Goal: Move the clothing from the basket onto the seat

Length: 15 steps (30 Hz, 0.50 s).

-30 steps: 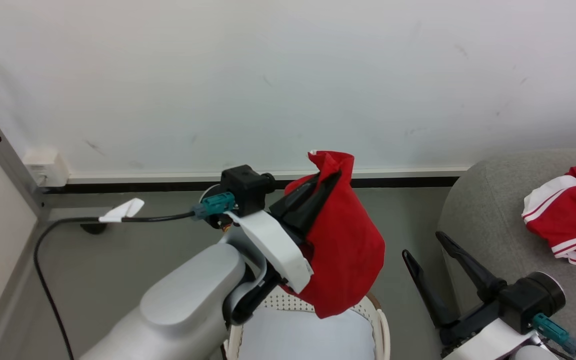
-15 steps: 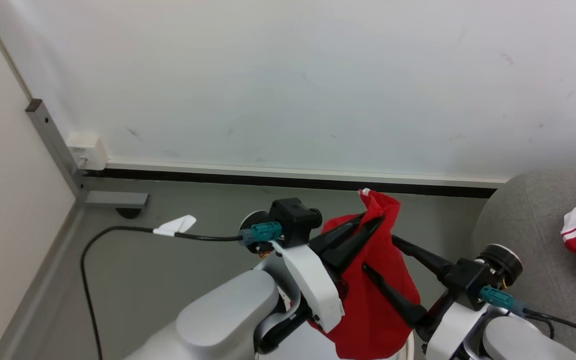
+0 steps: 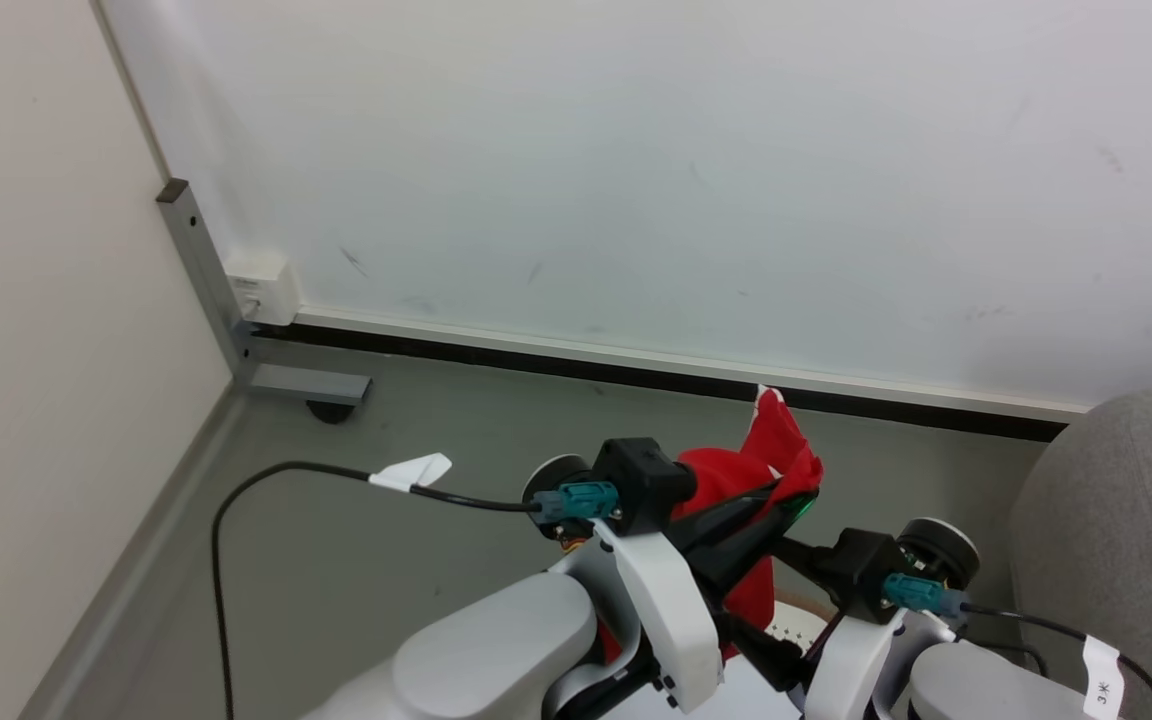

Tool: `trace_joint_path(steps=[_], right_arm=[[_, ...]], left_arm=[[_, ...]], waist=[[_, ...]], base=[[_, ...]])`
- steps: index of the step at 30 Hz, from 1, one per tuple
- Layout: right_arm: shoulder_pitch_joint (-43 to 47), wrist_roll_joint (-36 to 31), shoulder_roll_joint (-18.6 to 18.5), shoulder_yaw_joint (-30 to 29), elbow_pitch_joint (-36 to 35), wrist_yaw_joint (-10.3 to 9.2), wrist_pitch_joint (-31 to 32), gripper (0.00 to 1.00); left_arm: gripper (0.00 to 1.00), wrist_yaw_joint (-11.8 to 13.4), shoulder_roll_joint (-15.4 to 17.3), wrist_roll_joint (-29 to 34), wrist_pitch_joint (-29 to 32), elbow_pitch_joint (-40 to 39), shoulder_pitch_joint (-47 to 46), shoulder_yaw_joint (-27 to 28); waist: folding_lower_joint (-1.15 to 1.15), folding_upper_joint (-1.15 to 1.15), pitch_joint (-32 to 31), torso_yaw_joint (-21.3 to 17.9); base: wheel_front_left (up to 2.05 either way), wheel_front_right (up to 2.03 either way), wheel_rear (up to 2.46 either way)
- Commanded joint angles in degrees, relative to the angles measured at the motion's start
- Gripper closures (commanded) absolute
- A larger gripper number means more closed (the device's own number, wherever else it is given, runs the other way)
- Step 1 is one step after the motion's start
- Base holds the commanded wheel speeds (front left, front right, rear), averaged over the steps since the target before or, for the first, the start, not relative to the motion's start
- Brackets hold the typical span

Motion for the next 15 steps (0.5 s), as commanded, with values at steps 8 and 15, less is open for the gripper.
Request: trace_joint_path(steps=[8, 15], right_arm=[[-0.7, 2.5, 4.0, 2.6, 3.3, -0.15, -0.5, 0.0], [-0.6, 3.1, 4.2, 2.4, 3.2, -0.15, -0.5, 1.0]], left_arm=[[1.0, -0.3, -0.4, -1.5, -0.4, 0.7, -1.1, -1.5], [1.0, -0.3, 0.2, -2.2, -0.7, 1.6, -1.1, -1.6]], waist=[[0.0, 0.0, -0.3, 1.7], [0.0, 0.0, 0.3, 1.5]], base=[[0.0, 0.0, 0.0], [0.0, 0.0, 0.0]])
